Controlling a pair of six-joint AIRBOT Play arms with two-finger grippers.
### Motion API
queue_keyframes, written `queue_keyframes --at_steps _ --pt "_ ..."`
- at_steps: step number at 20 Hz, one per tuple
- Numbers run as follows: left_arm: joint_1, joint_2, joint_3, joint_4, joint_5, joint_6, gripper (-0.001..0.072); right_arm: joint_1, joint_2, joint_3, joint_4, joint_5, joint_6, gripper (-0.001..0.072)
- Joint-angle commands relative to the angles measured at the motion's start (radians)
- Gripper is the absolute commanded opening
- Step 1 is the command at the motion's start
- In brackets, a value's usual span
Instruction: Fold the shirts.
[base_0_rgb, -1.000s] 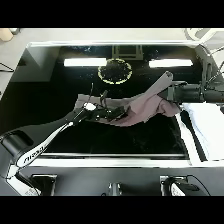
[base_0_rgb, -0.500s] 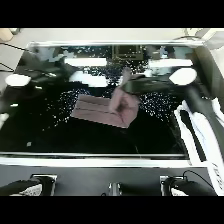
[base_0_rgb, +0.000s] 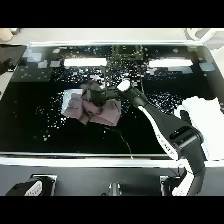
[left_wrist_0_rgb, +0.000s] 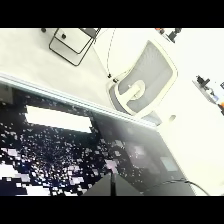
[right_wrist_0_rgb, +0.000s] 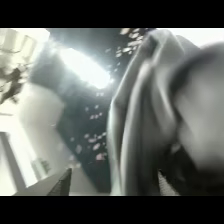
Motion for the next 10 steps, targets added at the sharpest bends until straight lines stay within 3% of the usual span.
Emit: queue_keyframes --at_steps 1,4,8,10 --pt "0.019 0.023 0.0 0.024 -0.018 0.0 0.0026 -0.007 -0.035 0.027 0.061 0.092 -0.073 0.0589" --pt "0.02 0.022 -0.013 0.056 -0.019 0.0 0.0026 -0.095 0.035 0.027 -0.187 0.301 -0.043 0.0611" --pt "0.02 0.022 -0.034 0.092 -0.019 0.0 0.0027 -0.24 0.125 0.026 -0.752 0.602 0.127 0.0635" --pt "0.019 0.022 -0.044 0.092 -0.02 0.0 0.0026 -0.291 0.126 0.002 -0.864 0.65 0.214 0.0634"
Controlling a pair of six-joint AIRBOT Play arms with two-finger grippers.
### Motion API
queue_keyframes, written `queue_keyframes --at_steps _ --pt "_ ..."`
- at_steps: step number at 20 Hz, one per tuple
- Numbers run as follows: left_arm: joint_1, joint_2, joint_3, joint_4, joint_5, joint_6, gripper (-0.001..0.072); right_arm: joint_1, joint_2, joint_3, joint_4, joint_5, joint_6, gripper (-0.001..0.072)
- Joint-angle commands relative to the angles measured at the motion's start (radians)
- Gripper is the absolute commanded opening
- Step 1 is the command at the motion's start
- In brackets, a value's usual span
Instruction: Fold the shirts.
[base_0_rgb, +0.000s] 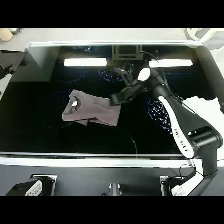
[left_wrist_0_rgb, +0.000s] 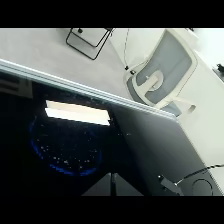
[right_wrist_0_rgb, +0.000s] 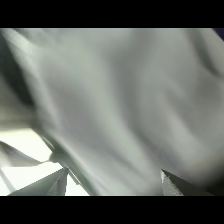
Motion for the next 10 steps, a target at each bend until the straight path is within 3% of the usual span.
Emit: queue_keyframes --at_steps 1,5,10 --pt "0.0 0.001 -0.014 0.016 -0.002 0.001 0.0027 -0.085 0.025 -0.048 -0.261 0.134 0.146 0.0631" --pt "-0.001 0.001 -0.015 0.016 -0.003 0.001 0.0027 -0.051 0.005 -0.179 -0.005 -0.103 0.165 0.0634" --pt "-0.001 0.001 -0.015 0.016 -0.003 0.0 0.0027 -0.02 -0.068 -0.22 0.204 -0.225 0.193 0.0627"
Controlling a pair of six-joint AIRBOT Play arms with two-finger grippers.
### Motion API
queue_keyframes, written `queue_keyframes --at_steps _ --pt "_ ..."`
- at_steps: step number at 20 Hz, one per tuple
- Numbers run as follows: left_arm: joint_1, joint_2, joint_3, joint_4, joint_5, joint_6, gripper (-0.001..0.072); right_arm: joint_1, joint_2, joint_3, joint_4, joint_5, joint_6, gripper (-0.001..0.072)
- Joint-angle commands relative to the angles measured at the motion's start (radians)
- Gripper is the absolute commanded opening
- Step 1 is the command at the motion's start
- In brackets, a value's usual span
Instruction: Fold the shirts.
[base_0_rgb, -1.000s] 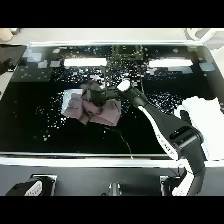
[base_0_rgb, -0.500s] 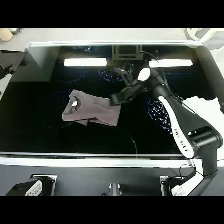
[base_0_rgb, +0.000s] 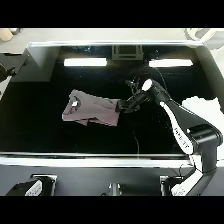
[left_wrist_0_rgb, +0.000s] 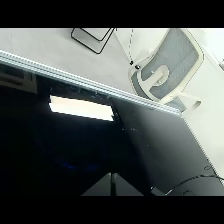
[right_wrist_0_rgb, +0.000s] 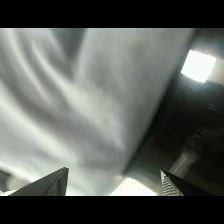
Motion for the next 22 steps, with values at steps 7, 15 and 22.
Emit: queue_keyframes --at_steps 7,15,22 --pt "0.0 0.0 0.0 0.001 0.0 0.0 0.0027 0.0 0.011 0.02 0.221 -0.085 -0.2 0.0026" --pt "-0.001 0.0 0.0 0.001 0.001 0.004 0.0027 -0.39 0.364 0.116 0.227 0.022 -0.236 0.0025" --pt "-0.001 0.0 0.0 0.001 0.0 0.003 0.0027 -0.808 0.502 0.116 0.226 0.141 -0.242 0.0025"
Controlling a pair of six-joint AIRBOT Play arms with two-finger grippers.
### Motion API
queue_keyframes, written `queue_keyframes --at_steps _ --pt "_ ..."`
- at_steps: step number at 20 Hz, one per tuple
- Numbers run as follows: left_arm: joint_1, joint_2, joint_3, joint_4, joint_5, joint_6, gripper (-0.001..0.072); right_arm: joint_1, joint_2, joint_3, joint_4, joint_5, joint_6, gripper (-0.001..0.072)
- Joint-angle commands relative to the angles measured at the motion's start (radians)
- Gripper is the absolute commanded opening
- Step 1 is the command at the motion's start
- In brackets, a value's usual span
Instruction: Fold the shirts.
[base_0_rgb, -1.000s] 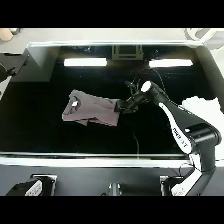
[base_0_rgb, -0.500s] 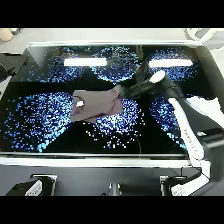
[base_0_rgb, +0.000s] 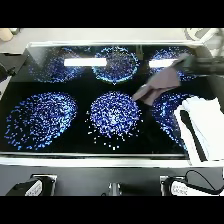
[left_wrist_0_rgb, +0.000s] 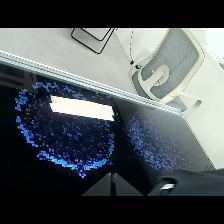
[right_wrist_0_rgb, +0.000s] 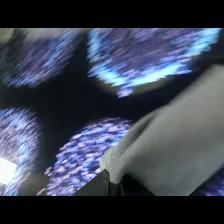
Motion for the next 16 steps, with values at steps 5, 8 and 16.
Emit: queue_keyframes --at_steps 5,8,16 --pt "-0.001 0.0 -0.001 0.0 0.0 0.0 0.0027 -0.39 0.097 0.002 0.005 0.14 -0.003 0.0025" --pt "-0.001 0.0 -0.001 0.0 0.0 0.0 0.0027 -0.497 0.122 0.002 0.005 0.138 0.005 0.0025" --pt "-0.001 0.0 -0.001 0.0 0.0 0.016 0.0027 -0.667 0.172 0.002 -0.176 0.18 0.01 0.0026"
